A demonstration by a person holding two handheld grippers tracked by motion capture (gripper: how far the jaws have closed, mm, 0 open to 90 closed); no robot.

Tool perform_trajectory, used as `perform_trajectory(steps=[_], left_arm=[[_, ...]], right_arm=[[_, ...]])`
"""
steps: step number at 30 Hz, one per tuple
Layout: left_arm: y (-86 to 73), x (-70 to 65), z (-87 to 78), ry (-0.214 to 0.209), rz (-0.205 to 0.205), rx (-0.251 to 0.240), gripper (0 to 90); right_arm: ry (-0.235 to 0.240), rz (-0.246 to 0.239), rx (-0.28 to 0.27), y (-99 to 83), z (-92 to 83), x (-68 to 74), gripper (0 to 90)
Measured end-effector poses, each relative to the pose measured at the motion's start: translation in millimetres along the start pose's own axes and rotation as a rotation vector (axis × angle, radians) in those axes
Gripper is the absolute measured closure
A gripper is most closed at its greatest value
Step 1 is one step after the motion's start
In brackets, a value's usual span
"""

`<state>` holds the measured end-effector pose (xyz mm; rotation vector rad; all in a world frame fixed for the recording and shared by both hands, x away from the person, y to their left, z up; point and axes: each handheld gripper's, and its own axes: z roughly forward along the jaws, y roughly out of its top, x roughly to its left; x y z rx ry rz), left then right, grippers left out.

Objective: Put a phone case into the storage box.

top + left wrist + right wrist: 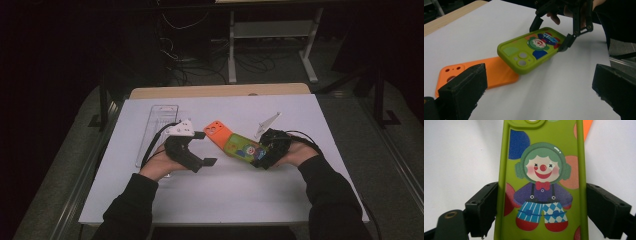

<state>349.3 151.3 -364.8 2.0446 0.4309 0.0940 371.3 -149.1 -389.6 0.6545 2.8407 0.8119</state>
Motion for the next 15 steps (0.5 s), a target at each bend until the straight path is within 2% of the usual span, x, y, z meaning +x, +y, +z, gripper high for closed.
perform_trajectory(steps=[5,11,15], left_arm=[[1.7,2.6,9.7,-0.020,0.009,-0.030,0.0],[2.8,2.3,18.5,-0.045,0.046,0.014,0.0],[3.1,1.6,18.8,-0.054,0.070,0.040,0.0]], right_arm=[[0.008,-0.014,-0.012,-1.0,-1.2,-2.4,15.2],[0.029,-0.053,-0.024,0.8,-2.9,3.4,15.1],[0.052,-0.092,-0.005,4.6,-0.4,12.0,15.1]])
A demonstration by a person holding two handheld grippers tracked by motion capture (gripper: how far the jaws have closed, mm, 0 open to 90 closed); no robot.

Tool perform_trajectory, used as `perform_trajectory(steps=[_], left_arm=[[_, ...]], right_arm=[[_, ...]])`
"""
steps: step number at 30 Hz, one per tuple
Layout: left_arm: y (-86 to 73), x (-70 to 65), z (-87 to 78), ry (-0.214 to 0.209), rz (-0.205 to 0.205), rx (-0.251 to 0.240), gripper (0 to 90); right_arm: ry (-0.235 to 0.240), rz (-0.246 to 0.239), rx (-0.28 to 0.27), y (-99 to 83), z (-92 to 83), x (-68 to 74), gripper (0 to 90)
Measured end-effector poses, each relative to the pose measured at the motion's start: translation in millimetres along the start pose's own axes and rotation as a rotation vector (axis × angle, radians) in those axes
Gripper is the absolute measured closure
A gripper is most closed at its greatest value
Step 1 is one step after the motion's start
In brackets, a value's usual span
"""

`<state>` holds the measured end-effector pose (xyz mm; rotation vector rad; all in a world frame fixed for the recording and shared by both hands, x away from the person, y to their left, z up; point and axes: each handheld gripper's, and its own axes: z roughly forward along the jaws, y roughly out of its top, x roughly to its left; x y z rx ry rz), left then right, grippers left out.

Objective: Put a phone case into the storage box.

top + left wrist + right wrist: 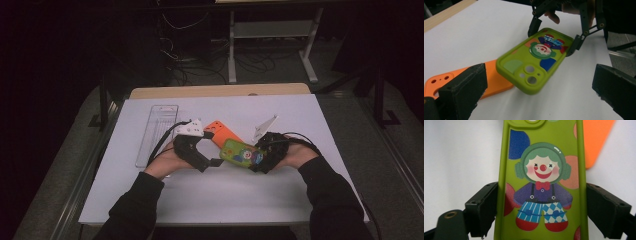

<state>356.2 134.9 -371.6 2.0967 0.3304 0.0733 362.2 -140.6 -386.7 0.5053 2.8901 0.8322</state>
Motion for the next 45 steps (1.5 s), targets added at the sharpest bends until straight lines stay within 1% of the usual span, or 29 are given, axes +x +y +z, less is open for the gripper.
perform_trajectory(steps=[2,3,5,6,8,10,12,13,14,15,18,20,21,23,24,27,28,29,34,37,40,41,42,44,45], left_arm=[[0.4,-0.8,-0.8,-0.009,0.012,0.010,0.0],[0.5,-1.4,-0.9,-0.021,0.015,0.012,0.0],[1.1,-2.5,-0.9,-0.035,0.037,0.023,0.0],[1.1,-3.5,-1.0,-0.041,0.041,0.030,0.0],[0.4,-5.3,-0.5,-0.049,0.046,0.040,0.0],[0.0,-7.3,0.0,-0.064,0.067,0.059,0.0],[-0.8,-9.3,0.9,-0.084,0.081,0.073,0.0],[-1.3,-10.7,1.7,-0.091,0.080,0.075,0.0],[-1.7,-11.2,2.0,-0.097,0.092,0.090,0.0],[-1.8,-12.3,2.3,-0.100,0.095,0.109,0.0],[-4.5,-16.3,5.8,-0.116,0.099,0.138,0.0],[-5.4,-18.2,6.9,-0.125,0.109,0.163,0.0],[-5.6,-18.6,7.8,-0.127,0.120,0.167,0.0],[-6.0,-19.6,8.9,-0.133,0.131,0.177,0.0],[-5.7,-19.3,9.3,-0.139,0.146,0.185,0.0],[-6.6,-22.0,11.5,-0.155,0.158,0.204,0.0],[-7.7,-24.8,12.5,-0.159,0.134,0.209,0.0],[-7.7,-25.6,13.5,-0.162,0.146,0.216,0.0],[-8.9,-29.3,18.2,-0.166,0.167,0.252,0.0],[-9.8,-31.4,21.0,-0.171,0.172,0.267,0.0],[-10.4,-32.6,23.4,-0.174,0.189,0.283,0.0],[-10.7,-32.4,24.2,-0.174,0.196,0.292,0.0],[-11.4,-33.3,25.3,-0.173,0.186,0.293,0.0],[-12.3,-33.4,26.3,-0.176,0.189,0.304,0.0],[-12.8,-33.7,26.4,-0.178,0.185,0.305,2.1]], right_arm=[[0.010,-0.022,0.010,2.4,2.9,4.4,15.1],[0.019,-0.033,0.018,3.8,4.2,7.1,15.0],[0.035,-0.055,0.025,6.4,6.3,11.6,15.1],[0.042,-0.067,0.028,7.8,7.0,13.9,15.1],[0.057,-0.083,0.025,10.4,7.4,18.0,15.1],[0.072,-0.100,0.019,12.5,7.4,21.4,15.1],[0.085,-0.116,0.023,14.3,7.7,24.9,15.1],[0.090,-0.123,0.028,15.3,7.8,26.7,15.1],[0.093,-0.135,0.029,16.2,8.0,28.3,15.1],[0.096,-0.146,0.030,17.2,8.1,29.8,15.0],[0.103,-0.167,0.031,20.3,7.6,34.0,15.0],[0.115,-0.177,0.037,21.9,7.0,36.9,15.0],[0.119,-0.189,0.036,22.8,7.1,38.1,15.0],[0.128,-0.199,0.040,24.5,6.7,41.0,15.0],[0.128,-0.202,0.044,25.3,6.4,42.3,15.0],[0.127,-0.219,0.042,28.0,6.0,45.8,15.0],[0.130,-0.226,0.043,29.0,6.0,46.6,15.0],[0.124,-0.233,0.042,29.9,6.1,47.8,15.0],[0.130,-0.260,0.041,34.6,6.0,53.4,15.0],[0.130,-0.262,0.044,36.6,5.4,56.0,15.0],[0.135,-0.273,0.040,37.7,5.6,56.7,15.0],[0.130,-0.273,0.039,37.7,5.5,57.0,15.0],[0.131,-0.272,0.039,37.7,5.4,57.1,15.0],[0.128,-0.270,0.038,37.4,4.8,56.9,15.0],[0.130,-0.268,0.039,37.3,4.6,56.7,15.0]])
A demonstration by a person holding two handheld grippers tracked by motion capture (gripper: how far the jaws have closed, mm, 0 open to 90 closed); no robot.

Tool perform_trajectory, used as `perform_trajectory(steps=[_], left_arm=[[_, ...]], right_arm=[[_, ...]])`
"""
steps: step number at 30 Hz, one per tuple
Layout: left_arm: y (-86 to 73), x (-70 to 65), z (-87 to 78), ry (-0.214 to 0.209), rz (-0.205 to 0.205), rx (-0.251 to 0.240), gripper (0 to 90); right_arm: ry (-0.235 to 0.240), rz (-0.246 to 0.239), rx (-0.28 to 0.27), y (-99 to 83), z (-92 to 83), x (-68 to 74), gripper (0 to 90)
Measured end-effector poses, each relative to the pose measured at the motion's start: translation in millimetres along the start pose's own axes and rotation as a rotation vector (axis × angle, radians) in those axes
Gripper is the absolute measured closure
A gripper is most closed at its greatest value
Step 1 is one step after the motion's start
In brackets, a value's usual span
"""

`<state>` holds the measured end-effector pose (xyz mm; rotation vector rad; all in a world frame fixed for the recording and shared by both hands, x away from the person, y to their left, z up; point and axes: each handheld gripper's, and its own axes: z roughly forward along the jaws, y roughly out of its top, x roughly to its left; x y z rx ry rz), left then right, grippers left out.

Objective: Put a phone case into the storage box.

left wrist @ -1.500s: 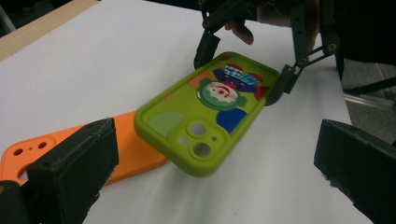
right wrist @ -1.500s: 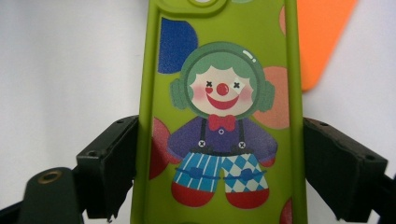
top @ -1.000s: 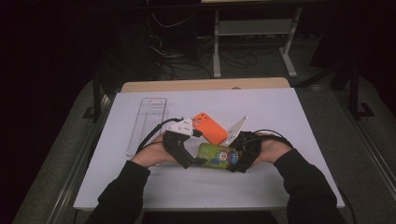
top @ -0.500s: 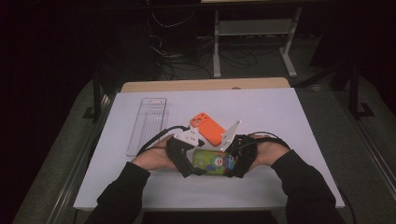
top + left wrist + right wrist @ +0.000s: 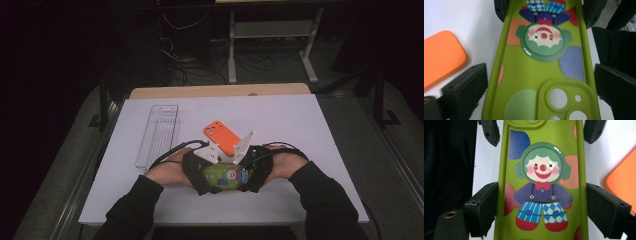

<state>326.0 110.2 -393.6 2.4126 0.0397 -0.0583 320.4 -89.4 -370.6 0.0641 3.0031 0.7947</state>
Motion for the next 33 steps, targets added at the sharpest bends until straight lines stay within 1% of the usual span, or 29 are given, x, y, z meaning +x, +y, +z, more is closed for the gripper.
perform_trajectory(steps=[1,2,6,10,14,19,21,22,24,25,29,30,33], left_arm=[[-0.2,-0.4,0.7,-0.005,-0.005,-0.005,4.7],[-0.3,-0.5,1.2,-0.007,-0.006,-0.004,5.3],[-0.1,-0.7,1.5,-0.012,0.005,-0.001,7.0],[-0.9,-0.5,1.0,-0.012,0.014,0.000,12.1],[-2.0,-0.2,1.3,-0.020,0.019,0.002,13.1],[-4.0,0.2,0.4,-0.035,0.008,-0.010,14.4],[-3.5,-0.1,-1.4,-0.034,0.012,-0.005,14.9],[-3.5,-0.8,-1.3,-0.030,0.013,-0.013,15.1],[-2.6,-1.3,-1.4,-0.029,0.016,-0.008,15.3],[-2.3,-1.6,-0.9,-0.032,0.009,-0.005,15.3],[-1.9,-2.0,-0.7,-0.031,-0.002,0.011,15.5],[-1.9,-1.8,-1.3,-0.030,-0.006,0.013,15.5],[-2.2,-0.7,-3.6,-0.032,-0.020,0.004,15.5]], right_arm=[[0.001,0.001,0.000,-0.1,0.0,-0.1,15.0],[-0.002,-0.005,-0.004,0.0,0.0,-0.3,15.0],[0.004,-0.007,-0.004,0.8,0.4,0.7,15.0],[0.007,-0.003,-0.008,1.3,0.1,0.6,14.9],[0.005,-0.008,-0.005,2.0,1.0,0.9,14.9],[0.015,-0.008,-0.007,2.1,1.8,0.1,14.8],[0.016,-0.009,-0.013,2.1,1.9,0.2,14.7],[0.016,-0.009,-0.014,2.0,1.8,0.3,14.6],[0.021,-0.004,-0.015,1.6,1.9,0.1,14.5],[0.028,-0.002,-0.015,1.4,2.4,-0.3,14.3],[0.048,0.041,-0.002,0.6,6.1,-1.7,12.6],[0.044,0.039,-0.002,0.1,7.1,-2.2,12.4],[0.052,0.058,-0.029,-2.0,5.2,-4.1,11.1]])
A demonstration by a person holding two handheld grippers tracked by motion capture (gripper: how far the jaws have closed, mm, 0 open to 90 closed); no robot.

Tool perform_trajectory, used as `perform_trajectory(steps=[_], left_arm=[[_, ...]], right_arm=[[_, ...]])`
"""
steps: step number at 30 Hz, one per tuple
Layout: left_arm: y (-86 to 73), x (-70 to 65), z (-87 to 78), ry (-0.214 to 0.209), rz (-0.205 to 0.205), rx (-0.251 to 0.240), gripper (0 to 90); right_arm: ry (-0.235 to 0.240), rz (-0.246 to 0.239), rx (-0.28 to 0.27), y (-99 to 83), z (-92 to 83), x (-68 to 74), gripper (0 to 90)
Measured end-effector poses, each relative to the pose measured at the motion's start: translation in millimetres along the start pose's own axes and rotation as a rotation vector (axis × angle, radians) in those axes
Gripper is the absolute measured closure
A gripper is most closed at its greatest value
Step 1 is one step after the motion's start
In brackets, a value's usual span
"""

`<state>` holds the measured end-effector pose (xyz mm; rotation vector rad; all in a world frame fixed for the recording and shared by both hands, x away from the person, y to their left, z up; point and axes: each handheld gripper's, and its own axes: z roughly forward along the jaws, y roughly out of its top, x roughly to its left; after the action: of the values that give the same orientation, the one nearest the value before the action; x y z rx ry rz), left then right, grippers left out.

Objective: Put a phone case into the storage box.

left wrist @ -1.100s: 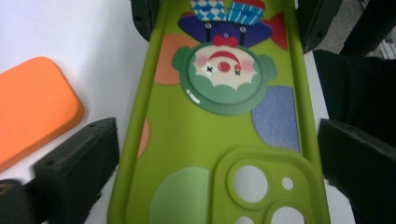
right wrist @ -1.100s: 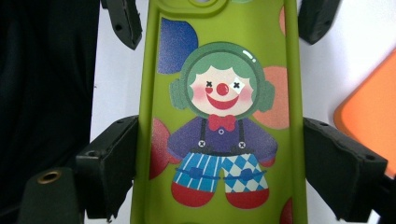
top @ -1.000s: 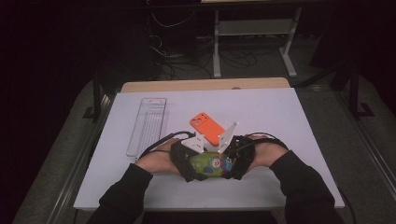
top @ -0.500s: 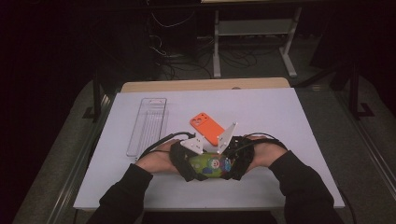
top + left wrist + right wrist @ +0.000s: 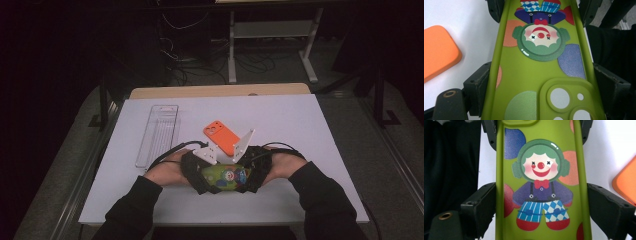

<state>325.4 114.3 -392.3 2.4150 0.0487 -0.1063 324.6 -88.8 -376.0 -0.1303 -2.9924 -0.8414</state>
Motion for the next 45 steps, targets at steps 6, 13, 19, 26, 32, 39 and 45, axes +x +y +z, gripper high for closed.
perform_trajectory(steps=[6,13,19,26,32,39,45], left_arm=[[-2.0,1.2,-1.3,0.017,-0.054,-0.006,15.5],[-3.3,5.6,-5.5,0.055,-0.091,-0.027,15.5],[-5.1,9.2,-6.7,0.119,-0.144,-0.047,15.5],[-6.2,12.0,-10.4,0.174,-0.219,-0.074,15.5],[-8.8,14.6,-10.3,0.223,-0.289,-0.067,15.5],[-7.6,14.6,-14.9,0.248,-0.311,-0.093,15.5],[-6.7,14.6,-14.3,0.267,-0.362,-0.091,15.5]], right_arm=[[-0.022,0.068,-0.077,-6.7,-13.6,-4.8,6.3],[-0.084,0.133,-0.154,-22.1,-30.0,-11.7,5.9],[-0.146,0.214,-0.215,-38.7,-44.8,-15.1,6.4],[-0.197,0.349,-0.296,-52.8,-53.4,-10.8,7.6],[-0.253,0.436,-0.323,-65.1,-49.2,-9.0,5.2],[-0.307,0.488,-0.336,-75.6,-37.6,1.6,3.6],[-0.383,0.563,-0.376,-86.1,-26.7,8.7,2.7]])
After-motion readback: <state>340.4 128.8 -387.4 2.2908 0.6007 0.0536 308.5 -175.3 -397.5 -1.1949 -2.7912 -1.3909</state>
